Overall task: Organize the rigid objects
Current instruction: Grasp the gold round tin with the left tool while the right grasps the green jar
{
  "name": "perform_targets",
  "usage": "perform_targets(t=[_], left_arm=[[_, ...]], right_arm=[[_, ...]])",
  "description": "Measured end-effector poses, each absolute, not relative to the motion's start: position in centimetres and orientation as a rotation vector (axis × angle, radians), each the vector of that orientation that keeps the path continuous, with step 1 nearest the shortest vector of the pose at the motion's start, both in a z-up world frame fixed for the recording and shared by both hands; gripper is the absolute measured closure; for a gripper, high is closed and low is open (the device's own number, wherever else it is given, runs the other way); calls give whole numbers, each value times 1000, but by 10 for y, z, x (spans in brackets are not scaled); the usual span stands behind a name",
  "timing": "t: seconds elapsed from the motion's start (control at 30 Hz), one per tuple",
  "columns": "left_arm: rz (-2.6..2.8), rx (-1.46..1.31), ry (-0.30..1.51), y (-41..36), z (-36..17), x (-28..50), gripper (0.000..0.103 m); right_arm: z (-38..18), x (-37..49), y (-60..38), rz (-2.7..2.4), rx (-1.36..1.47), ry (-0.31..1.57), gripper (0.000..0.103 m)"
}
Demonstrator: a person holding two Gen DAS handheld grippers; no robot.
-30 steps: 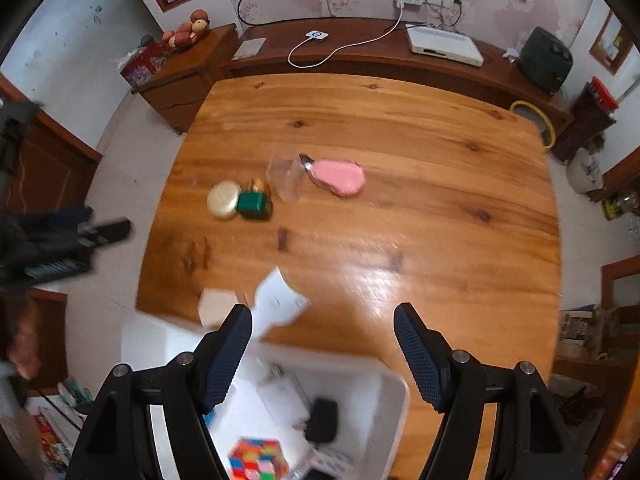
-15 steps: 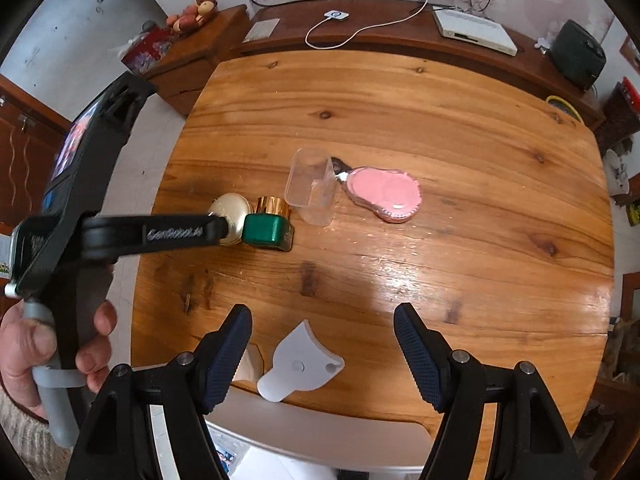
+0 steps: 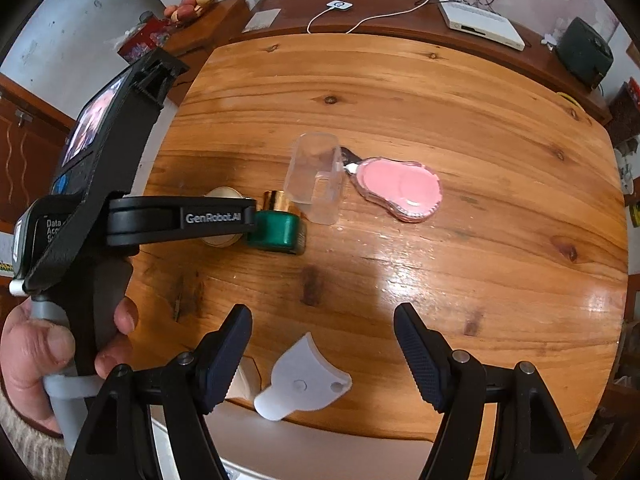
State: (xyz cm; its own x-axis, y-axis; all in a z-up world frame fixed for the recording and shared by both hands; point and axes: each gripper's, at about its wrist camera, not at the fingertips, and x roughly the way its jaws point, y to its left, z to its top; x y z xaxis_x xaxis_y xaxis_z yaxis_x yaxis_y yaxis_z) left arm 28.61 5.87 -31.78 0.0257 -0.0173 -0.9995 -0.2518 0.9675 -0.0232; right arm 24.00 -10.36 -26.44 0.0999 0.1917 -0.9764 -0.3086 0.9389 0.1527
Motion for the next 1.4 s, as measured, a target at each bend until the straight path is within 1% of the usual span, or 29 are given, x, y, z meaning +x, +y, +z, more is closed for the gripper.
perform_targets(t=[0.03,0.07,0.33,0.53,0.57,0.67,0.7,0.83,0.93,0.97,1.0,1.03,1.13,1.23,1.4], left_arm=[[185,-211,1530,59,-316,285,42],[188,-204,1522,59,-314,285,44],[191,-270,1524,85,-312,276,44],[208,-343,1537,114,-310,261,44],[208,-351,1534,118,-308,259,44],[210,-353,1515,125,-299,256,44],[206,-356,1507,128,-295,254,44],[196,-369,1486,128,-282,241,44],[188,-364,1474,129,-274,230,44],[184,-362,1470,128,-272,227,44],[179,-357,1465,124,-270,228,44],[176,-355,1463,124,-268,227,44],[157,-351,1449,122,-255,218,44],[134,-342,1436,119,-240,207,44],[76,-315,1411,108,-208,189,44]], right_arm=[[-266,240,-100,370,-108,1419,29],[-267,240,-97,369,-113,1416,29],[-279,255,-75,348,-127,1387,29],[-298,273,-63,310,-78,1428,29],[-300,273,-60,312,-84,1436,33],[-310,275,-50,291,-110,1447,34],[-312,275,-49,280,-119,1449,37],[-317,278,-45,246,-136,1452,40],[-320,283,-43,230,-151,1450,45],[-320,284,-41,230,-155,1448,49],[-321,284,-39,232,-157,1443,60],[-321,284,-37,239,-161,1444,63],[-321,281,-32,227,-201,1441,63],[-316,274,-36,243,-180,1443,63],[-282,254,-50,280,-138,1411,63]])
